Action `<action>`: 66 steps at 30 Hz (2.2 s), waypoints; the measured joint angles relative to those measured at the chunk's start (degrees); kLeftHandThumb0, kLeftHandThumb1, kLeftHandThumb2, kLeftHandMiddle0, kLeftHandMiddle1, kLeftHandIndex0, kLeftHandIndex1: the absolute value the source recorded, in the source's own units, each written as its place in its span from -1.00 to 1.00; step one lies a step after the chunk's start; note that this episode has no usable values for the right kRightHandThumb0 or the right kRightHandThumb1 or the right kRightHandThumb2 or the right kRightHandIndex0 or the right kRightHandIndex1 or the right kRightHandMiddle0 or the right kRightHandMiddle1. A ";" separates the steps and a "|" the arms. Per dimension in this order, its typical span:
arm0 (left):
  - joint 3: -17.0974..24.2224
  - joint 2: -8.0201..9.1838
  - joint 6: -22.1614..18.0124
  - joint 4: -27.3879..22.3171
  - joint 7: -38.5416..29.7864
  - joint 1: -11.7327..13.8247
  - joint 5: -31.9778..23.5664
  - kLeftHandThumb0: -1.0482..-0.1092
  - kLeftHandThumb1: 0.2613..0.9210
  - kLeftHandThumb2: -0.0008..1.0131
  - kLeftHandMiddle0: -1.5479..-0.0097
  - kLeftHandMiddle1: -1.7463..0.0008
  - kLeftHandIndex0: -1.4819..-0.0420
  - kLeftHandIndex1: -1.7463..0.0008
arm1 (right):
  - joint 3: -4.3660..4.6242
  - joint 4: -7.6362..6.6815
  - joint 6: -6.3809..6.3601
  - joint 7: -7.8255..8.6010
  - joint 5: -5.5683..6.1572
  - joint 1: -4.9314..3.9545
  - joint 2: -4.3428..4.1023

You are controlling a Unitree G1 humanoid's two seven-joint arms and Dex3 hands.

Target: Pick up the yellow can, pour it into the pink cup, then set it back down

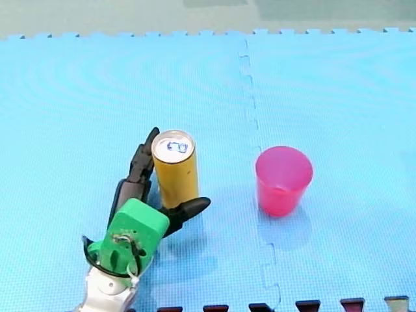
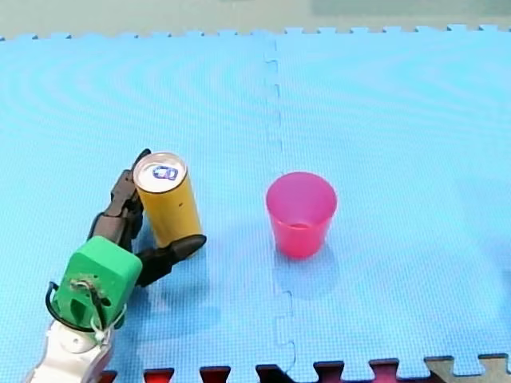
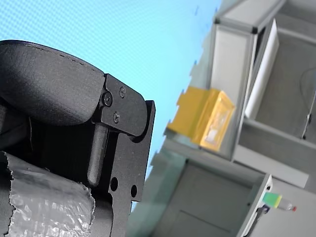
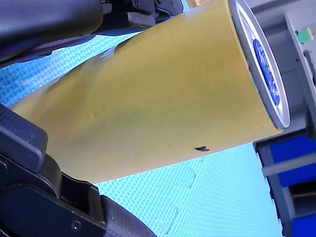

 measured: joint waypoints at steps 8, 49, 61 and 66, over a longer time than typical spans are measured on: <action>-0.28 -0.36 2.26 -0.49 0.99 -1.17 0.03 -0.87 0.39 -1.00 0.71 0.98 0.87 1.00 | -0.30 -0.02 -0.58 0.41 0.29 0.54 0.23; 2.70 -3.23 1.25 7.50 8.04 -7.27 -2.16 -0.01 0.67 -0.99 -0.18 0.93 0.00 0.96 | -0.89 -0.17 -2.55 1.09 0.57 2.40 0.60; 3.89 -4.20 -1.36 6.88 11.56 -6.52 -2.60 0.45 0.77 -1.00 -0.65 0.92 -0.55 0.95 | -1.18 0.06 -2.55 1.14 0.71 2.40 0.96; 3.39 -3.82 -0.87 6.86 12.93 -6.53 -1.14 0.47 0.76 -1.00 -0.67 0.93 -0.56 0.97 | -1.25 0.11 -2.56 1.15 0.73 2.41 1.06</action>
